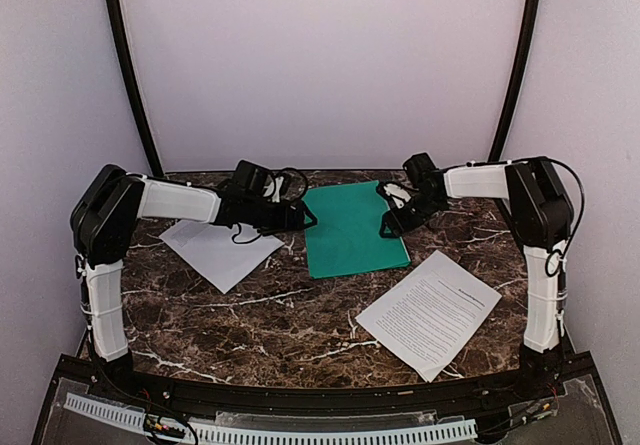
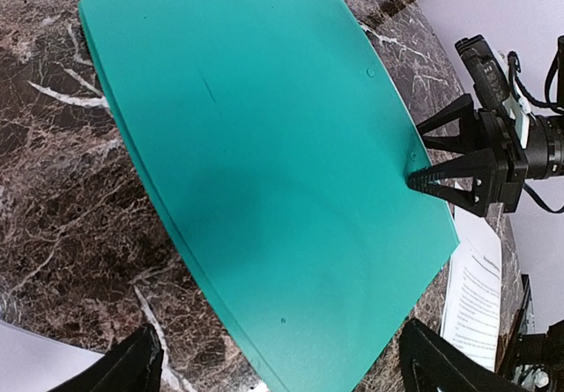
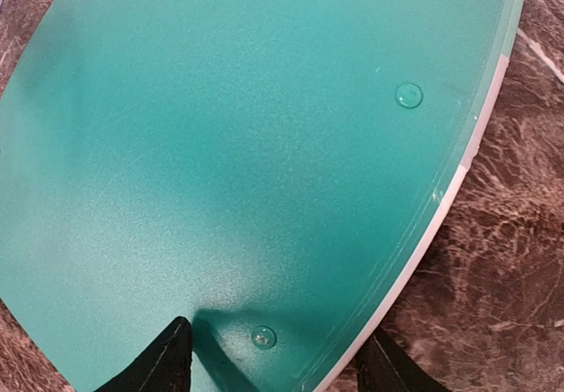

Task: Put the files into the folder
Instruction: Move the folder to the center of the board, then pick up the folder from the center of the board.

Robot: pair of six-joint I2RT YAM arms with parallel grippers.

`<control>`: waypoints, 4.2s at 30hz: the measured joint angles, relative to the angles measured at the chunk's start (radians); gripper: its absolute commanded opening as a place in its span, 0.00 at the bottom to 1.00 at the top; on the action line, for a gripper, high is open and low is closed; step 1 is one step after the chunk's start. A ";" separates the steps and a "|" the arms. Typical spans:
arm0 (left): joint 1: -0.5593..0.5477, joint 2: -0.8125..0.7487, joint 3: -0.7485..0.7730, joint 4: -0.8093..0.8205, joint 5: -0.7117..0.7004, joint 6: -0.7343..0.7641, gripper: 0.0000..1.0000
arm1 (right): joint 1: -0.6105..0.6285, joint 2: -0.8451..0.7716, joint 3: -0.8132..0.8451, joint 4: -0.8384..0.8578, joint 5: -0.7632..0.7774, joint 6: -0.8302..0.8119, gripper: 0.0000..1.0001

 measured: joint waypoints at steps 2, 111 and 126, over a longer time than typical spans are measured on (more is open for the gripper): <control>-0.001 0.000 0.000 0.000 0.003 -0.014 0.91 | 0.018 0.000 0.000 0.000 -0.014 0.020 0.65; -0.008 -0.199 -0.108 -0.188 -0.114 0.031 0.93 | 0.553 -0.233 -0.396 0.185 0.788 -0.240 0.42; -0.008 -0.199 -0.114 -0.194 -0.126 0.032 0.93 | 0.571 -0.233 -0.472 0.349 0.859 -0.330 0.40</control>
